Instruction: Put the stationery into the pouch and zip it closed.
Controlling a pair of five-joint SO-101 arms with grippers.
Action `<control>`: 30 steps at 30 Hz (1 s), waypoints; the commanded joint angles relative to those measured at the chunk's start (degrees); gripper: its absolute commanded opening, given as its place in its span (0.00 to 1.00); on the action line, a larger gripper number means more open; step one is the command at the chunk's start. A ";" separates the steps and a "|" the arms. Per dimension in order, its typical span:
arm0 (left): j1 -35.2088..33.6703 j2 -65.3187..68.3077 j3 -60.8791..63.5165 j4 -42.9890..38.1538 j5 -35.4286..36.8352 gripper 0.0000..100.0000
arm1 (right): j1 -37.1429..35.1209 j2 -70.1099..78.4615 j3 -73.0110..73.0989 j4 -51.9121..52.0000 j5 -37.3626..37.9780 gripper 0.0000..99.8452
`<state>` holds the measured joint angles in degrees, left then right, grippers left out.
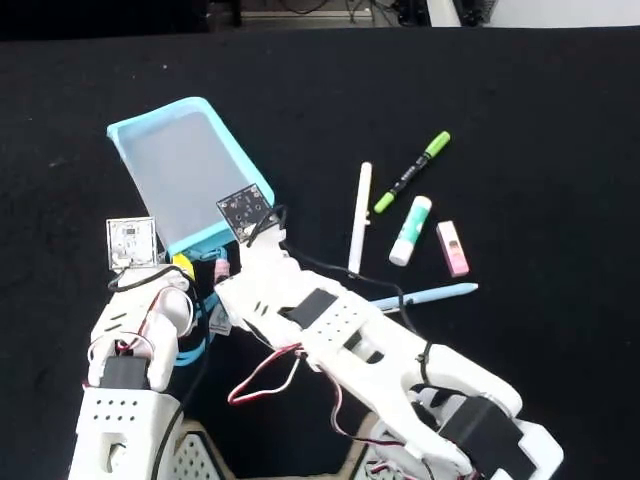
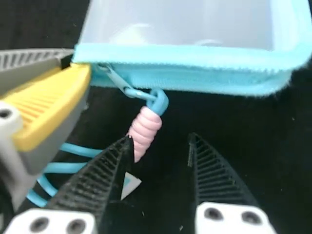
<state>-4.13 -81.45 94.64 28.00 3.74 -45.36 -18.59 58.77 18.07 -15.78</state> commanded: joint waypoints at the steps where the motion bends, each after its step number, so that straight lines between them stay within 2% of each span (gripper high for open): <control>1: 1.71 -0.97 -5.67 3.08 0.26 0.03 | -0.44 1.63 -3.30 -4.04 -0.53 0.18; 5: 2.07 -0.97 -7.34 5.54 0.26 0.03 | 0.35 3.30 -3.74 -4.48 -0.53 0.18; 19: 2.33 -0.97 -7.43 5.71 0.70 0.03 | 0.44 3.38 -4.18 -4.04 -0.18 0.17; 24: 3.65 -0.97 -9.89 10.81 0.26 0.03 | 0.18 3.47 -4.18 -4.04 4.92 0.17; 30: 3.47 -0.97 -10.77 11.96 0.26 0.03 | 0.26 3.56 -4.09 -4.31 5.10 0.17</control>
<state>-1.49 -81.45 87.87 39.43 3.74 -45.54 -15.16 57.89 14.64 -11.47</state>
